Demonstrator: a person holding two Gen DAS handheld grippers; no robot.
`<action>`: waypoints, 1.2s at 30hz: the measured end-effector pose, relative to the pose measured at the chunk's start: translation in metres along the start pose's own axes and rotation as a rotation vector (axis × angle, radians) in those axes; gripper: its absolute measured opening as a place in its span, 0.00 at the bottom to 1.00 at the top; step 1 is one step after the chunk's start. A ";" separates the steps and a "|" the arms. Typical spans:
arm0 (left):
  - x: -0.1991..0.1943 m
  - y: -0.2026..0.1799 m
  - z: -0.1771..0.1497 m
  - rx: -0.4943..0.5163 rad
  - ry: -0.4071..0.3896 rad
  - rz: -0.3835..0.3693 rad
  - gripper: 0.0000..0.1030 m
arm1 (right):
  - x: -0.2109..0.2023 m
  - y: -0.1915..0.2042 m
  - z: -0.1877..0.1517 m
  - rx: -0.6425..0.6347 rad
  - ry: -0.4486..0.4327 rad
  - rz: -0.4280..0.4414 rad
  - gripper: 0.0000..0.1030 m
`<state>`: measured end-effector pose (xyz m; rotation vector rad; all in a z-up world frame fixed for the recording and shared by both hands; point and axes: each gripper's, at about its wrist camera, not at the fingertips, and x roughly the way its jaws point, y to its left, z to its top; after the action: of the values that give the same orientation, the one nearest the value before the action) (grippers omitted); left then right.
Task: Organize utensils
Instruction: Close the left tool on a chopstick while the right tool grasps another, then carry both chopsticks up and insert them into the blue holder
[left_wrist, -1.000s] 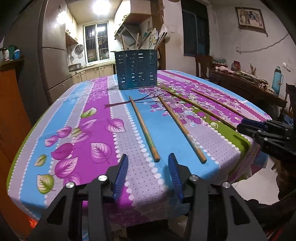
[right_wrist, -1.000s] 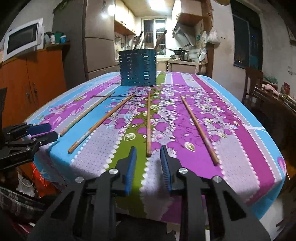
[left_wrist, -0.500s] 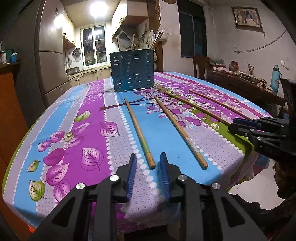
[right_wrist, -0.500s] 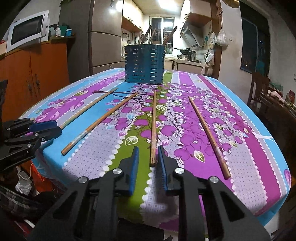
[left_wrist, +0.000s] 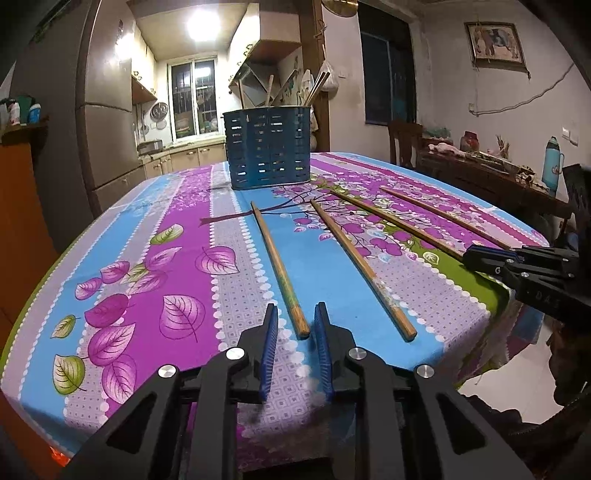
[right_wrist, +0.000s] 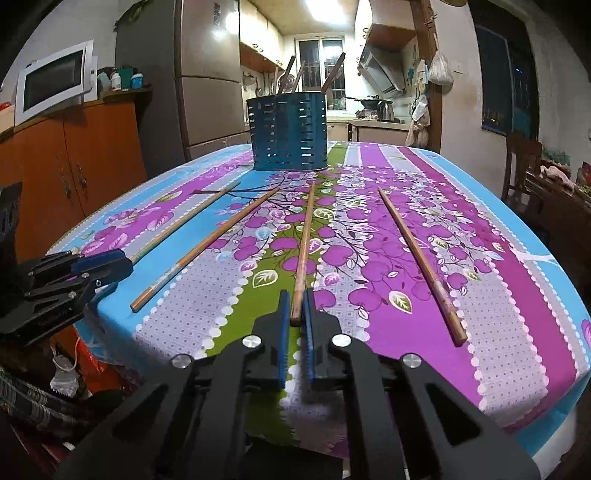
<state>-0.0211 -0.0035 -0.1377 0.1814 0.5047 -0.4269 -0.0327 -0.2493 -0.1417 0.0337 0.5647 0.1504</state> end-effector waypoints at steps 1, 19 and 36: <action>0.000 -0.001 0.000 0.003 -0.004 0.003 0.20 | 0.000 0.000 0.000 0.004 -0.004 -0.001 0.05; -0.010 0.006 0.019 0.001 -0.026 0.027 0.08 | -0.016 -0.002 0.013 0.021 -0.049 -0.018 0.05; -0.052 0.050 0.148 -0.035 -0.246 0.017 0.07 | -0.046 -0.004 0.122 -0.081 -0.250 -0.007 0.05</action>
<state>0.0226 0.0195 0.0191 0.0971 0.2683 -0.4171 -0.0053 -0.2591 -0.0150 -0.0277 0.3093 0.1598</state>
